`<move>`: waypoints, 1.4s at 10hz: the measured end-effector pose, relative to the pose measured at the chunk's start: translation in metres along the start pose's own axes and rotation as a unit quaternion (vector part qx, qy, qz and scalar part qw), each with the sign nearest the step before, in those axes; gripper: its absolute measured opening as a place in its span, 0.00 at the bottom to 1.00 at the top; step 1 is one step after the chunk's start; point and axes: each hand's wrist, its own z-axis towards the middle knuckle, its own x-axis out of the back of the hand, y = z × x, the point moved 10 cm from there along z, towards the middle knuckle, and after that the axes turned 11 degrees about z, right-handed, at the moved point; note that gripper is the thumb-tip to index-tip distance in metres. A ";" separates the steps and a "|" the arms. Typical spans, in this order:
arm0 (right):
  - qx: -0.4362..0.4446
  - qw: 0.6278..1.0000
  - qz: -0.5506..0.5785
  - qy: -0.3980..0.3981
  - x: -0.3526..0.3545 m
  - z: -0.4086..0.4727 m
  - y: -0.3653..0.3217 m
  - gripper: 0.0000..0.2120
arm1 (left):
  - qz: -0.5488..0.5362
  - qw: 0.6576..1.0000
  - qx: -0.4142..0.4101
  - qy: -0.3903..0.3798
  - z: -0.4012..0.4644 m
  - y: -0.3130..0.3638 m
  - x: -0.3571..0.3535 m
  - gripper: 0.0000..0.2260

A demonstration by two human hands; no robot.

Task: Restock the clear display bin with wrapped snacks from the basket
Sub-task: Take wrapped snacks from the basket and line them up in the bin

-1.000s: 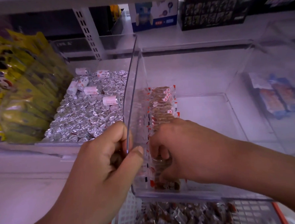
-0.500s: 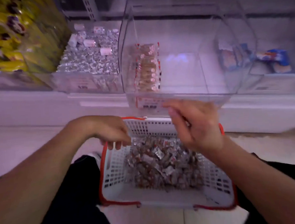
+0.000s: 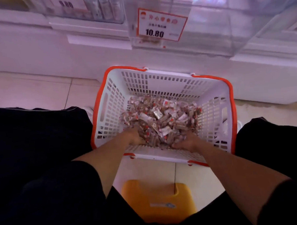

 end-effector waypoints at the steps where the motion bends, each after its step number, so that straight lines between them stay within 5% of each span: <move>1: -0.008 0.999 0.014 -0.034 -0.023 0.016 -0.005 0.38 | 0.052 0.998 -0.031 0.010 0.020 0.008 -0.005 0.37; 2: 0.021 1.000 0.006 -0.002 -0.044 0.031 -0.007 0.34 | 0.069 0.996 -0.049 -0.038 0.035 0.014 -0.036 0.37; 3: 0.097 0.990 0.041 0.098 -0.035 0.040 -0.019 0.13 | 0.038 0.998 -0.052 0.017 0.050 0.013 -0.041 0.34; 4: 0.075 0.992 -0.015 0.102 -0.034 0.047 -0.017 0.11 | 0.066 0.993 -0.058 0.082 0.059 0.014 -0.025 0.19; 5: 0.025 0.988 0.106 0.111 -0.030 0.046 -0.010 0.10 | -0.052 0.993 -0.041 0.101 0.052 0.021 -0.015 0.05; 6: -0.036 0.965 0.223 0.131 -0.019 0.036 -0.004 0.10 | -0.237 0.969 0.020 0.071 0.046 0.011 -0.026 0.13; 8: -0.033 0.951 0.302 0.052 -0.012 0.007 -0.018 0.07 | -0.144 0.987 0.003 0.064 0.032 0.001 -0.013 0.14; 9: -0.014 0.953 0.303 -0.004 -0.015 -0.009 -0.029 0.11 | -0.077 0.993 0.009 0.088 0.027 -0.004 -0.004 0.07; 10: 0.015 0.959 0.283 0.016 -0.008 -0.016 -0.034 0.16 | 0.132 0.985 -0.081 0.075 0.017 0.015 0.000 0.08; 11: 0.035 0.965 0.256 0.038 -0.005 -0.018 -0.032 0.14 | 0.152 0.977 -0.137 0.060 0.013 0.024 -0.005 0.09; 13: 0.027 0.967 0.252 0.041 -0.004 -0.024 -0.035 0.09 | -0.010 0.986 -0.164 0.021 0.008 0.030 -0.003 0.13; 14: 0.099 0.982 0.147 0.062 0.004 -0.032 -0.054 0.12 | 0.014 0.985 -0.173 0.005 0.008 0.032 -0.006 0.17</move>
